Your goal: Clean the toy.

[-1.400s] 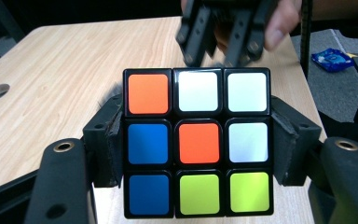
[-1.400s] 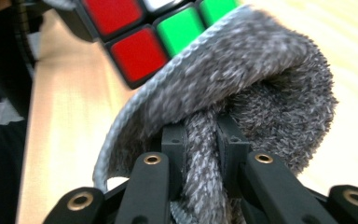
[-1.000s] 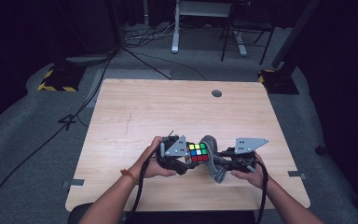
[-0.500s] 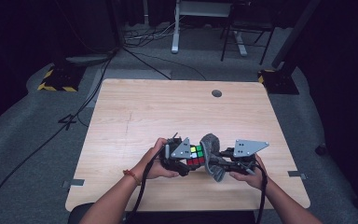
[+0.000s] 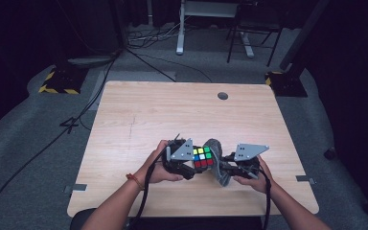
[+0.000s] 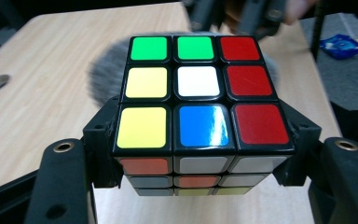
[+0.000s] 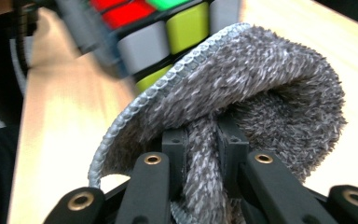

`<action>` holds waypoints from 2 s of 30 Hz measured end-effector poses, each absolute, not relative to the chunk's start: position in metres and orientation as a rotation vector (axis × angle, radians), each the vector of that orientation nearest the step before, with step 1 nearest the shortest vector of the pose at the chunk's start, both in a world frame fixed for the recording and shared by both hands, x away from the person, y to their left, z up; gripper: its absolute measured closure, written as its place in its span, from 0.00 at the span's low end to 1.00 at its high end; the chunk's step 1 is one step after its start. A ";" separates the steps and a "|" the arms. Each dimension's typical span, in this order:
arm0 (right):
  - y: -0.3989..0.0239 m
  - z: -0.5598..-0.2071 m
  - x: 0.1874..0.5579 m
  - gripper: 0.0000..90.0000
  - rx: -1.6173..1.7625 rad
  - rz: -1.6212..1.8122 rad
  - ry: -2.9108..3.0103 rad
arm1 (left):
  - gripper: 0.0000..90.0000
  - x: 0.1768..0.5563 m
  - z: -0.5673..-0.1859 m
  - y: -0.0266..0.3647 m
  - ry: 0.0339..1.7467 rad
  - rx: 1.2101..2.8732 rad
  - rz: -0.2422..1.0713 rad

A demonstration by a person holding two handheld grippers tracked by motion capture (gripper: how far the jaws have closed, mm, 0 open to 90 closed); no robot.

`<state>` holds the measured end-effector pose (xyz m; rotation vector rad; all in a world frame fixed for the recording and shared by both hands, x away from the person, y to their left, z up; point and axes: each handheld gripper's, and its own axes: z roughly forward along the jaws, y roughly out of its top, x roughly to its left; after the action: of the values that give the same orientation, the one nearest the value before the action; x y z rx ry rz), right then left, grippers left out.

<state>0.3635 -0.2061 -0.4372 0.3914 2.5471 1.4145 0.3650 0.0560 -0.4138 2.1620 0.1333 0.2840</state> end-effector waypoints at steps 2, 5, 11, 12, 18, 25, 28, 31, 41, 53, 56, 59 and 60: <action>-0.205 -0.439 0.361 0.86 0.373 1.422 2.562 | 0.37 0.368 -0.414 0.060 0.150 2.154 0.280; -0.204 -0.436 0.358 0.86 0.346 1.440 2.566 | 0.37 0.373 -0.415 0.064 0.170 2.160 0.286; -0.206 -0.428 0.353 0.86 0.324 1.483 2.505 | 0.37 0.372 -0.424 0.057 0.159 2.204 0.253; -0.207 -0.427 0.353 0.86 0.325 1.492 2.493 | 0.37 0.371 -0.426 0.055 0.155 2.207 0.234; -0.213 -0.423 0.357 0.86 0.362 1.517 2.451 | 0.37 0.362 -0.426 0.045 0.107 2.210 0.215; -0.211 -0.431 0.362 0.86 0.413 1.467 2.480 | 0.37 0.358 -0.412 0.051 0.108 2.136 0.233; -0.207 -0.437 0.362 0.86 0.404 1.440 2.518 | 0.37 0.359 -0.409 0.056 0.120 2.120 0.250; -0.203 -0.439 0.360 0.86 0.379 1.444 2.530 | 0.37 0.364 -0.406 0.062 0.151 2.115 0.280; -0.206 -0.424 0.349 0.86 0.299 1.503 2.460 | 0.37 0.369 -0.418 0.061 0.165 2.177 0.247; -0.212 -0.429 0.359 0.86 0.372 1.455 2.490 | 0.37 0.357 -0.415 0.048 0.118 2.164 0.245; -0.209 -0.433 0.360 0.86 0.369 1.434 2.522 | 0.37 0.360 -0.412 0.052 0.126 2.153 0.268; -0.206 -0.434 0.359 0.86 0.353 1.428 2.550 | 0.37 0.364 -0.412 0.057 0.153 2.155 0.273; -0.205 -0.435 0.359 0.86 0.344 1.429 2.563 | 0.37 0.367 -0.413 0.059 0.169 2.161 0.279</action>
<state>0.3587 -0.2051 -0.4347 0.3444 2.5634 1.4288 0.3667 0.0586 -0.4129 2.1605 0.1688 0.2788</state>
